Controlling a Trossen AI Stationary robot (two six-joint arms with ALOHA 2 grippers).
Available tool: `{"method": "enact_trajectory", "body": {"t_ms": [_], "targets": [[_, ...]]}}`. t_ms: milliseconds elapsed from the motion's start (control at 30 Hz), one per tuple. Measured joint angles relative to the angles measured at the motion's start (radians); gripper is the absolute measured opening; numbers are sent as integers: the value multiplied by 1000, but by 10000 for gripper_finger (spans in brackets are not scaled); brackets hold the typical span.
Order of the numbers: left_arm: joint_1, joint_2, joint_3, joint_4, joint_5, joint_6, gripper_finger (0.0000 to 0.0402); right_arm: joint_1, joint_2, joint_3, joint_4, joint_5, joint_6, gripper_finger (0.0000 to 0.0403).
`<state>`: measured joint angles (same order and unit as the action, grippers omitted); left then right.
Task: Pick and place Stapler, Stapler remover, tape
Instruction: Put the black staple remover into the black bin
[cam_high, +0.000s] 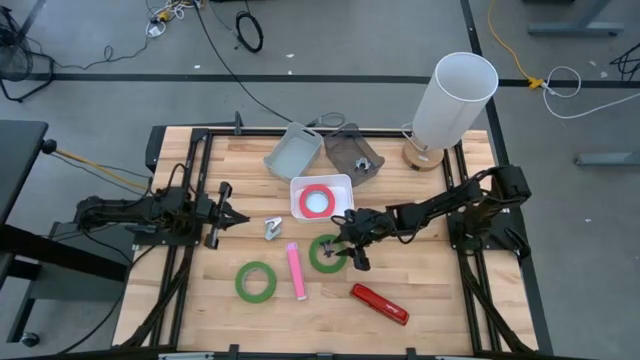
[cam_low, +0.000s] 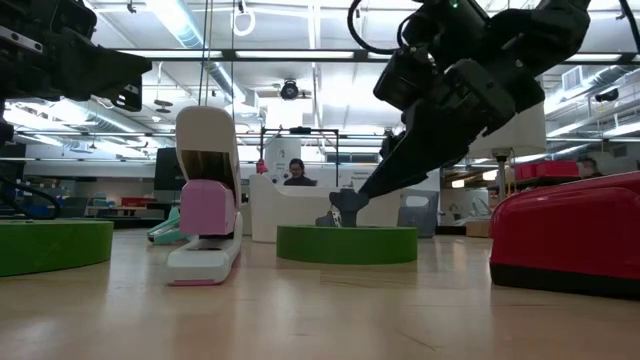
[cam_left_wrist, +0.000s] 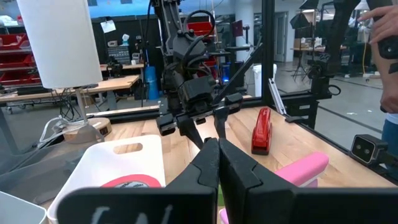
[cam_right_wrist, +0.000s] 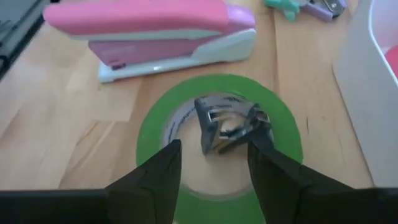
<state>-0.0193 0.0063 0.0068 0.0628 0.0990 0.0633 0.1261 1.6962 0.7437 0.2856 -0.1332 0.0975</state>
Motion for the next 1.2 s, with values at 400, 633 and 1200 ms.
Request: {"method": "enact_trajectory", "body": {"t_ms": [400,633,1200], "targets": [[0,0,0,0,0,0,7,0,0,0,13,-6,157,185],[0,0,0,0,0,0,7,2,39,0,46,11,160,185],[0,0,0,0,0,0,7,13,74,0,106,12,180,185]]}}
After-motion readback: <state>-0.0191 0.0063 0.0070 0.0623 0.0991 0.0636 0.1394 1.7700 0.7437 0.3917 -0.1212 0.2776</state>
